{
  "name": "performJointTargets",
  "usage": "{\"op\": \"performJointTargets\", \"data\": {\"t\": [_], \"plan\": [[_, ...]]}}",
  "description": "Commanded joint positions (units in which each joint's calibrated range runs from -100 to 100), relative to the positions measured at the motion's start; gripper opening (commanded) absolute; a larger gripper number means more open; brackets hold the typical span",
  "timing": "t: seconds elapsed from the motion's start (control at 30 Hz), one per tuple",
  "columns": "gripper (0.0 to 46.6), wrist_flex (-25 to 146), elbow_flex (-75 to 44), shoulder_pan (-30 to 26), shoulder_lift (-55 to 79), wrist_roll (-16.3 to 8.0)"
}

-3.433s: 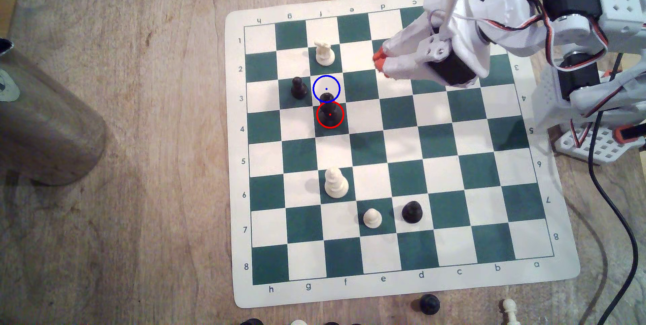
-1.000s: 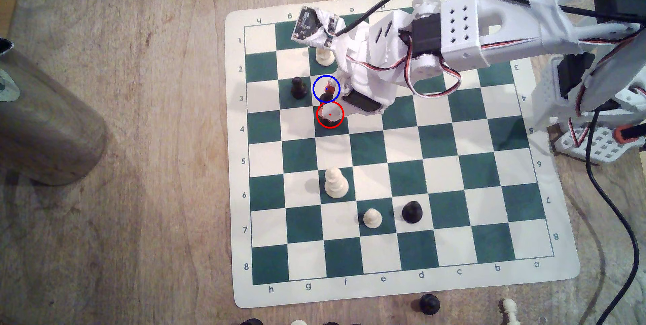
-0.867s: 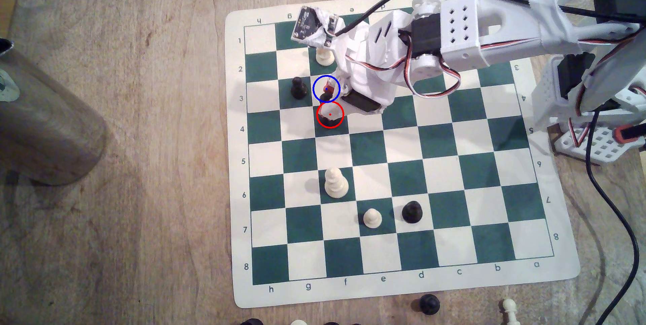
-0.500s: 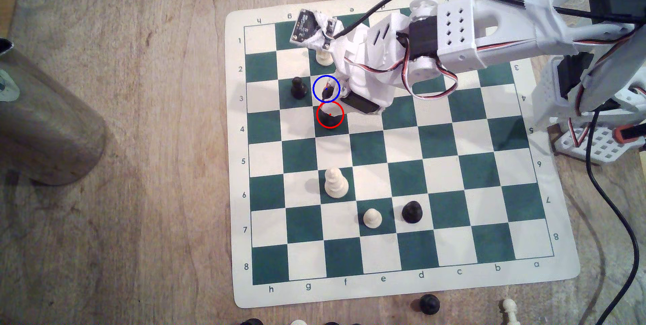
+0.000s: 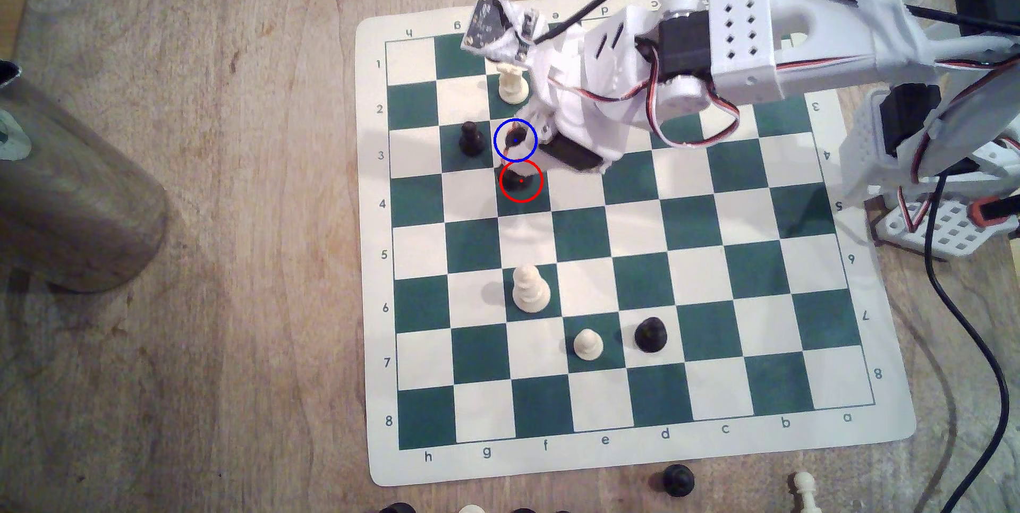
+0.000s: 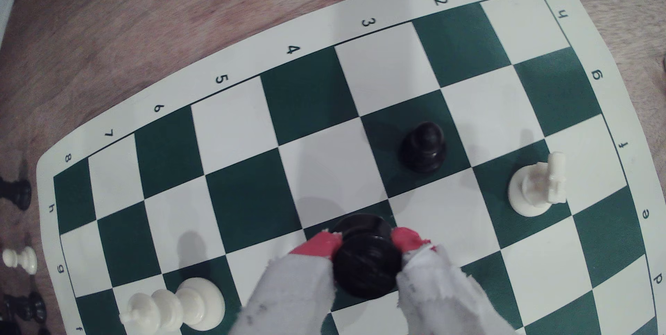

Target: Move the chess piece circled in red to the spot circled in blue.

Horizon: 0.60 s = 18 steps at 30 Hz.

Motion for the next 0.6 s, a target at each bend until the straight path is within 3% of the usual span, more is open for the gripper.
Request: {"op": "performJointTargets", "data": {"t": [0.0,0.57], "plan": [[0.3,-0.68,-4.73,1.63,-4.3,0.63],[0.2,-5.51,-5.64,4.13,6.05,2.54]]}}
